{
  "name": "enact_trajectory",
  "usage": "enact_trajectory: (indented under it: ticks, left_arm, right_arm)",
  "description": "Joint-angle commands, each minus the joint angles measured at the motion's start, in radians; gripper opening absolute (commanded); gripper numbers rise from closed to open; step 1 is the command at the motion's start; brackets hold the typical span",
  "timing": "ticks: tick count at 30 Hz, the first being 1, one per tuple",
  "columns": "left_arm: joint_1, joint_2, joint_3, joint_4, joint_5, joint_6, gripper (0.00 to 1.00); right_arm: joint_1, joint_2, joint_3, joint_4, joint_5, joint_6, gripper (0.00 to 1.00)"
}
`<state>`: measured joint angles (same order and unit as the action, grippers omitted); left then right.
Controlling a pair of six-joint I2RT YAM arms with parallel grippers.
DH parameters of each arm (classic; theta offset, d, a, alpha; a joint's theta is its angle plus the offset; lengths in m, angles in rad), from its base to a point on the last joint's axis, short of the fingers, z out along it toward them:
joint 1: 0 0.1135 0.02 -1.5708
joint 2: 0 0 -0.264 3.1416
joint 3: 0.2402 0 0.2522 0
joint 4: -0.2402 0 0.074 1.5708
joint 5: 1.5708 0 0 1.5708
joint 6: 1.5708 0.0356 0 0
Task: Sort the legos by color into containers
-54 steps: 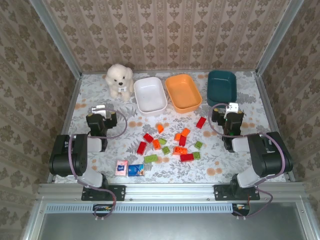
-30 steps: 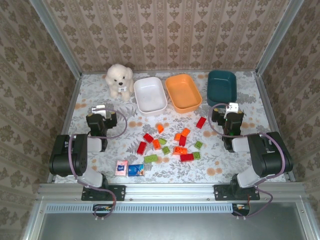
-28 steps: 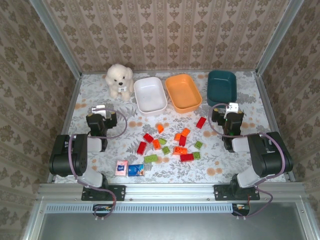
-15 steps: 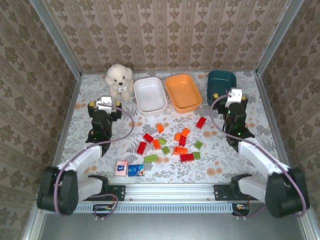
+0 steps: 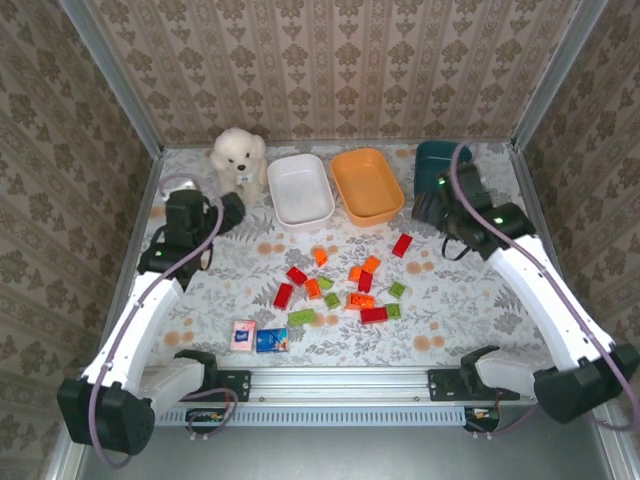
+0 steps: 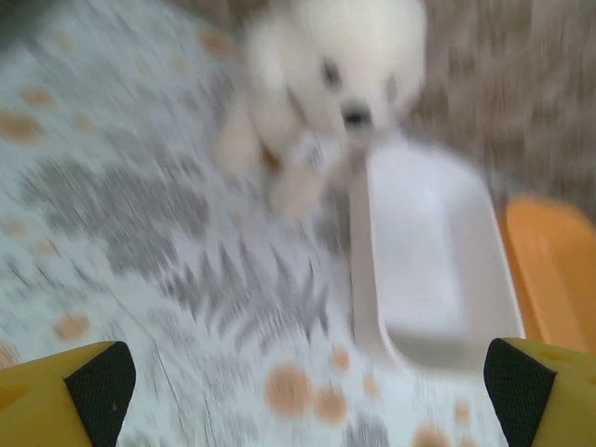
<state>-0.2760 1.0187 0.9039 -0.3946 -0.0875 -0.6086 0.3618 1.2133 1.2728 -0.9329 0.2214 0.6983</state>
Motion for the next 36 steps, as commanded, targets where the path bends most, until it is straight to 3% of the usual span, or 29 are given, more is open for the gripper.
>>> enact_trajectory:
  ticks: [1,6,13,22,30,34,36]
  left_arm:
    - [-0.085,0.000,0.045,-0.142,0.227,0.042,1.00]
    - [-0.198,-0.003,-0.020,-0.120,0.365,0.047,1.00]
    - [-0.280,-0.002,-0.069,-0.107,0.434,0.066,1.00]
    - [-0.295,0.001,-0.073,-0.098,0.426,0.059,1.00]
    - [-0.305,-0.002,-0.074,-0.099,0.414,0.053,0.99]
    - [-0.308,-0.005,-0.079,-0.102,0.403,0.046,0.99]
    - [-0.310,-0.005,-0.078,-0.102,0.397,0.038,0.99]
  right_arm:
    - [0.049,0.060,-0.060,-0.237,-0.143,0.134,0.82]
    - [0.057,0.155,-0.210,-0.103,-0.326,0.222,0.81]
    - [0.086,0.292,-0.322,0.099,-0.392,0.306,0.72]
    - [0.085,0.411,-0.322,0.170,-0.356,0.309,0.67]
    - [0.085,0.461,-0.318,0.191,-0.329,0.286,0.50]
    - [0.085,0.449,-0.295,0.158,-0.289,0.262,0.35]
    - [0.088,0.409,-0.257,0.116,-0.241,0.230,0.34]
